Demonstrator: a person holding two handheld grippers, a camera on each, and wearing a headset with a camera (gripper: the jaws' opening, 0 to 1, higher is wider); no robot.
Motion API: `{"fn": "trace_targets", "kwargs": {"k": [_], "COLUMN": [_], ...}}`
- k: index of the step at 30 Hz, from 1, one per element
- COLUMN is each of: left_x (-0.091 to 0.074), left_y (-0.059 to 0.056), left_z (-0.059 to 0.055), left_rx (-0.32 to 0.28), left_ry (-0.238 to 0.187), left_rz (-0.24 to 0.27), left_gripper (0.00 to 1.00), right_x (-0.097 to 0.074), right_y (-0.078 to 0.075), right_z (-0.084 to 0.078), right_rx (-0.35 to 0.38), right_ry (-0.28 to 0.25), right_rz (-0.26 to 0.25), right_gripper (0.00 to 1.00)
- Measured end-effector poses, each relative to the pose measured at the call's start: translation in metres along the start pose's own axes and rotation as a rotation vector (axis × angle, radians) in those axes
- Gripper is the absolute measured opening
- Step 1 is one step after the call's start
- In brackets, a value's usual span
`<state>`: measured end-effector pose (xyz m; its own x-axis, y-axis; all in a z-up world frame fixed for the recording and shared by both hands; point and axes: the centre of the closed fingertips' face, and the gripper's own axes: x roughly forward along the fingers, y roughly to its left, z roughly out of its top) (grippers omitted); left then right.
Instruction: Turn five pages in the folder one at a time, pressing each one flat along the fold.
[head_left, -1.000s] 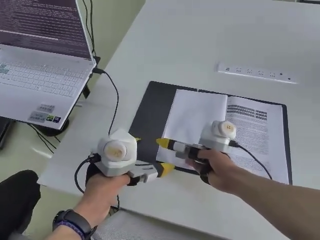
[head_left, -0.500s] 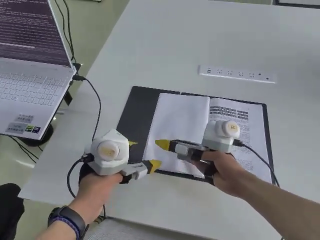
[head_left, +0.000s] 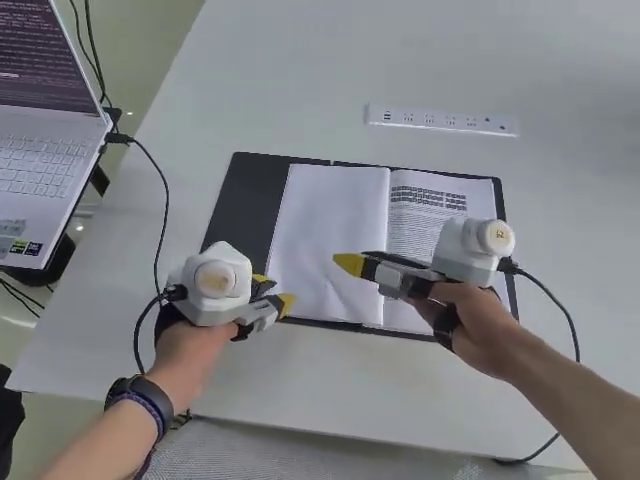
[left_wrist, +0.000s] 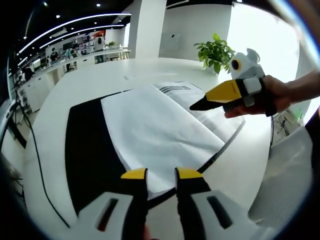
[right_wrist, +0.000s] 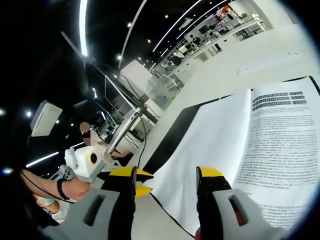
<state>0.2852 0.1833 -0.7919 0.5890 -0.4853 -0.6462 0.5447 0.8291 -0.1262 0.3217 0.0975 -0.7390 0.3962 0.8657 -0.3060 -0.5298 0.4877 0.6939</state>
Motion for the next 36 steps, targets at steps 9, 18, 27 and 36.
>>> {"fn": "trace_targets", "kwargs": {"k": [9,18,27,36], "left_x": [0.010,0.009,0.010,0.010], "left_y": [0.003,0.002,0.004,0.004], "left_z": [-0.027,-0.023,-0.023,-0.023], "left_rx": [0.123,0.119,0.115,0.094], "left_ry": [0.110,0.075,0.073,0.075], "left_rz": [0.033,0.033,0.037,0.035], "left_gripper": [0.13,0.13,0.11,0.11], "right_x": [-0.016,-0.022,-0.022,-0.013], "right_y": [-0.005,-0.015,-0.030,-0.041], "right_z": [0.001,-0.001,-0.005,0.023], "right_rx": [0.036,0.048,-0.007,-0.055], "right_ry": [-0.040,-0.053,0.028,0.005], "right_rz": [-0.025,-0.042,-0.047,-0.079], "right_gripper": [0.44,0.41,0.39,0.31]}}
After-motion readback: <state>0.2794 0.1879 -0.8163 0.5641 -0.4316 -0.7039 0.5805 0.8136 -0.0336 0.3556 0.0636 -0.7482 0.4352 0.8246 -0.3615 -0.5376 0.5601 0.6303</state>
